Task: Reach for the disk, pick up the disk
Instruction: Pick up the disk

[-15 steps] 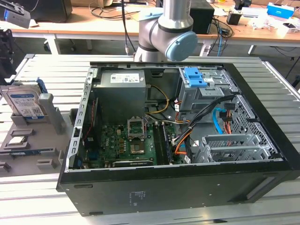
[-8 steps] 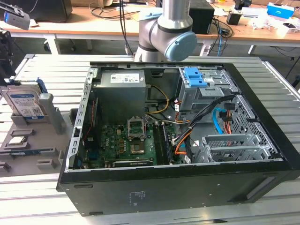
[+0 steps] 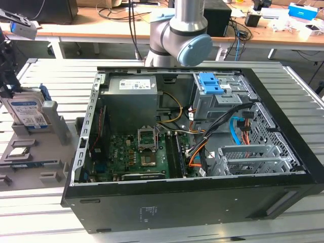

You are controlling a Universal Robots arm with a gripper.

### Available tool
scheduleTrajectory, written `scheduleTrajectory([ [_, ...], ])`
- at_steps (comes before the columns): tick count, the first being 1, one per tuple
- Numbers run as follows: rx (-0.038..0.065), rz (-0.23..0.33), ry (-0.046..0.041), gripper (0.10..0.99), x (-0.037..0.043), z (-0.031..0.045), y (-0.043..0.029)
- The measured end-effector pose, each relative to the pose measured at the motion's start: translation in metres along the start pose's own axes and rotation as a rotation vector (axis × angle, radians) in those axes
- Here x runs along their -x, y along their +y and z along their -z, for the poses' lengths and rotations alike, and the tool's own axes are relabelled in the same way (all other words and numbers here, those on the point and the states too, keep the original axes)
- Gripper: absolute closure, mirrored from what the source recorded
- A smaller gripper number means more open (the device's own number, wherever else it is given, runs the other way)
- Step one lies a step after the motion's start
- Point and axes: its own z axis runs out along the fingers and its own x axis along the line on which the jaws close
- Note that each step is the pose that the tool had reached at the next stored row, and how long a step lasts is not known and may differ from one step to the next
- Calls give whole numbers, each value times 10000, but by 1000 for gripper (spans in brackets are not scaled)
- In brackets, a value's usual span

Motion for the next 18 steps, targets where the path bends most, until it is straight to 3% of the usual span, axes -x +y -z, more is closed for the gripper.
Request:
scheduleTrajectory([
  [3,-1,0,-1,604,1,-116,-4],
  [13,0,-1,0,604,2,-354,-13],
  [18,-9,-3,0,604,3,-381,-3],
])
